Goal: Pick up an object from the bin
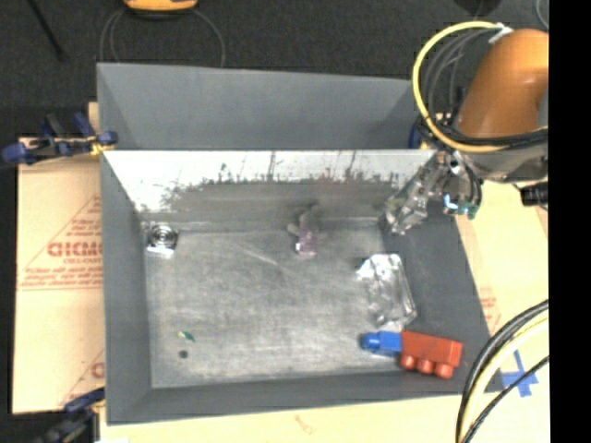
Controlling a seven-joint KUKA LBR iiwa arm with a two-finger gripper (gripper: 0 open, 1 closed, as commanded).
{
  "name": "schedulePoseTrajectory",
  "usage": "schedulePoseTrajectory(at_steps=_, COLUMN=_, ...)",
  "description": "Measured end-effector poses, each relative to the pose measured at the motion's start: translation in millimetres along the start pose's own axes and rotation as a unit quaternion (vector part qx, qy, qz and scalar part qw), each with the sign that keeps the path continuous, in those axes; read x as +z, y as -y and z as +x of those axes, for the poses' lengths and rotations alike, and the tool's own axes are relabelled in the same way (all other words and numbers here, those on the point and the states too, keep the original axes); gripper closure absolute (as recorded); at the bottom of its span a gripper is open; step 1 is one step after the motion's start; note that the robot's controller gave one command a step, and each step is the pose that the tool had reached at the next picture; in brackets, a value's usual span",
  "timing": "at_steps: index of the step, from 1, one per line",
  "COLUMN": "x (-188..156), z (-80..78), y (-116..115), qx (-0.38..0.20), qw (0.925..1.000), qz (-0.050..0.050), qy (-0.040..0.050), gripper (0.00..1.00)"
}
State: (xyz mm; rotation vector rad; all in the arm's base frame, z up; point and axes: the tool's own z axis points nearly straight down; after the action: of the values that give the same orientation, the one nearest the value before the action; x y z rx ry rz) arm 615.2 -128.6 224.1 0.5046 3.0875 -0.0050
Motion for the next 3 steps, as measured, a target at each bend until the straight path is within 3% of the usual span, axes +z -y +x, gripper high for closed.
schedulePoseTrajectory(at_steps=1, x=98.4, z=2.8, y=-2.2, qx=-0.035, qw=0.9994, qz=-0.001, qy=-0.0034, gripper=1.00)
schedulePoseTrajectory(at_steps=2, x=7.4, z=52.1, y=37.6, qx=-0.109, qw=0.9940, qz=0.000, qy=-0.0018, gripper=1.00)
schedulePoseTrajectory(at_steps=3, x=82.1, z=54.8, y=44.4, qx=-0.124, qw=0.9923, qz=-0.001, qy=-0.0038, gripper=1.00)
